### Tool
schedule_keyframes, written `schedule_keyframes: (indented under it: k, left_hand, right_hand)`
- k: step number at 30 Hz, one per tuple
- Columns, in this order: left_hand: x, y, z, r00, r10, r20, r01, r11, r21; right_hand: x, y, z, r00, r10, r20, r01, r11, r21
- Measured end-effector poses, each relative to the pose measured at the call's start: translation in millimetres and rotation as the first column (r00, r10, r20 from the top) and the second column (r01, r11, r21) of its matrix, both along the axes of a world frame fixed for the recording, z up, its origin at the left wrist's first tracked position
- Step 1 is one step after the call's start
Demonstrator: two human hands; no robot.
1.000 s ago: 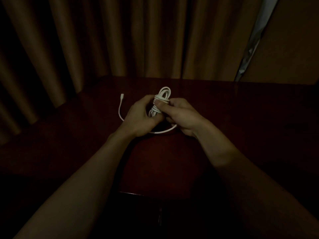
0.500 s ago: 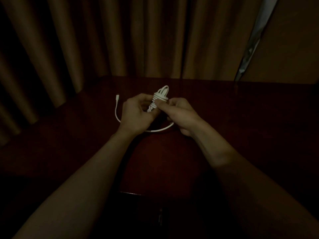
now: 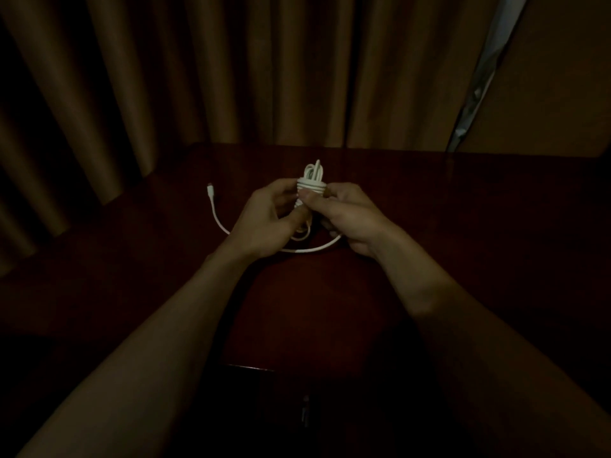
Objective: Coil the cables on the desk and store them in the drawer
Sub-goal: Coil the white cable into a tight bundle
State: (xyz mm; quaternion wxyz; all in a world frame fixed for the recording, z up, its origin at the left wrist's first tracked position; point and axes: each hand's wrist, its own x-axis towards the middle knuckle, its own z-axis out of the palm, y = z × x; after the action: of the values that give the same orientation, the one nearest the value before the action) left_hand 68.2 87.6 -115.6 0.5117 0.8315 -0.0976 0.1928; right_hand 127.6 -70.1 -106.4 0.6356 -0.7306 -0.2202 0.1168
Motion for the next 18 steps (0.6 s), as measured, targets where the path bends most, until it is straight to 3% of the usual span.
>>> schedule_keyframes:
  k: [8, 12, 18]
  left_hand:
    - [0, -4, 0, 0.993, 0.096, 0.062, -0.096, 0.995, -0.002]
    - [0, -4, -1, 0.982, 0.168, 0.085, -0.169, 0.986, 0.003]
    - [2, -2, -1, 0.967, 0.227, 0.112, -0.235, 0.97, 0.068]
  right_hand:
    - [-4, 11, 0, 0.999, -0.045, 0.012, 0.045, 0.999, -0.01]
    - [-6, 17, -1, 0.981, -0.192, 0.0, 0.191, 0.981, -0.034]
    - [-9, 17, 0, 0.985, -0.169, -0.028, 0.17, 0.982, 0.077]
